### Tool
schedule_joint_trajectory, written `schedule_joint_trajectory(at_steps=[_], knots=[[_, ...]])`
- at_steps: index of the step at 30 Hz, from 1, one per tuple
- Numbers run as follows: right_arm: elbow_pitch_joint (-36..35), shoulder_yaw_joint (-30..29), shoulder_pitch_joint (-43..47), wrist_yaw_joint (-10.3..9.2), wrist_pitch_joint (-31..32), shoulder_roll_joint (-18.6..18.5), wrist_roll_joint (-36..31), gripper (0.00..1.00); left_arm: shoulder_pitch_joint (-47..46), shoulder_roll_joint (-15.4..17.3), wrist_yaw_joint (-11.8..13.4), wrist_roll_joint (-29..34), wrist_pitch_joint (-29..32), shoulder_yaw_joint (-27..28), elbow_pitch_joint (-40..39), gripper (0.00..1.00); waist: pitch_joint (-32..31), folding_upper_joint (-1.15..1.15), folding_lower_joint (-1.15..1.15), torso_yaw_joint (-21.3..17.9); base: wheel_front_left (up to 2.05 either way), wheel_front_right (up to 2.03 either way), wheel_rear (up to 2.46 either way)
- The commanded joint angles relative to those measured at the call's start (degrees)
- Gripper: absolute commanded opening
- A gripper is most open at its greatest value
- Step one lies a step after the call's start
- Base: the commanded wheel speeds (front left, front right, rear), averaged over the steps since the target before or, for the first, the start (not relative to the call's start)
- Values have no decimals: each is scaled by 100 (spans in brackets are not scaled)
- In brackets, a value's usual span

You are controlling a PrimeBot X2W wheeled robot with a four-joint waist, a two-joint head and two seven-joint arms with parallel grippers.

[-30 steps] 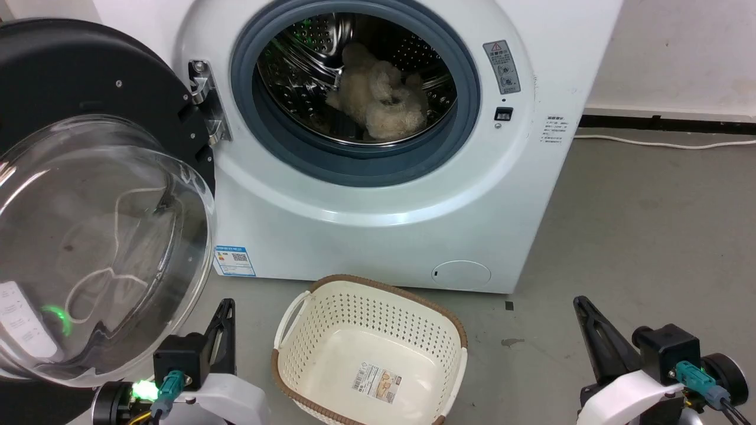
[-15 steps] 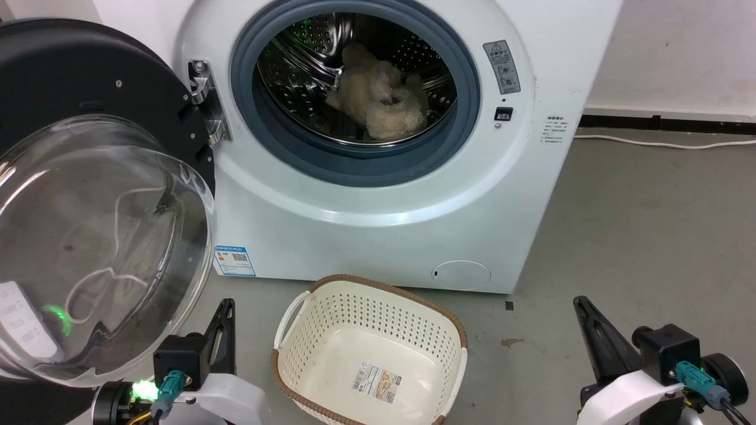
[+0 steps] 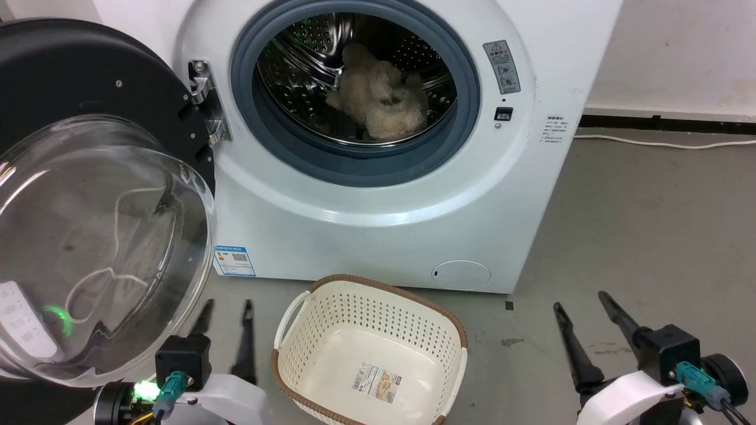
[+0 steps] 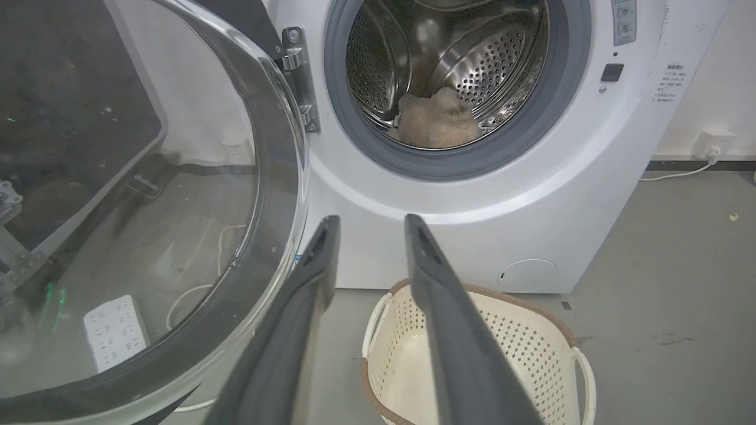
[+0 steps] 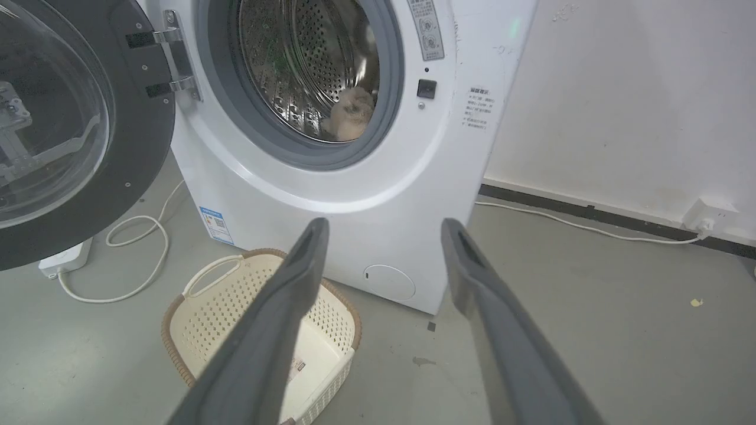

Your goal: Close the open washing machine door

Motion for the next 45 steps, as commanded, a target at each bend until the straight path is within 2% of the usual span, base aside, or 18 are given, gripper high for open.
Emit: schedule_joint_trajectory(at_steps=[1, 15, 28, 45], knots=[[19, -24, 14, 0, -51, -1, 49, 100, -7, 2, 11, -34, -55, -14, 13, 100, 1, 0, 0, 4, 0, 0, 0], [70, -90, 65, 1, -207, 3, 72, 100, -6, 3, 20, -121, -211, -72, 59, 100, -26, 0, 0, 189, 0, 0, 0], [101, -23, 115, 1, -362, 6, 119, 100, 46, 4, 17, -209, -367, -102, 103, 100, -61, 0, 0, 696, 0, 0, 0], [436, 473, -138, 2, -637, -90, 187, 100, 208, 6, 252, -419, -642, -123, -119, 100, 7, 0, 0, 1292, 0, 0, 0]])
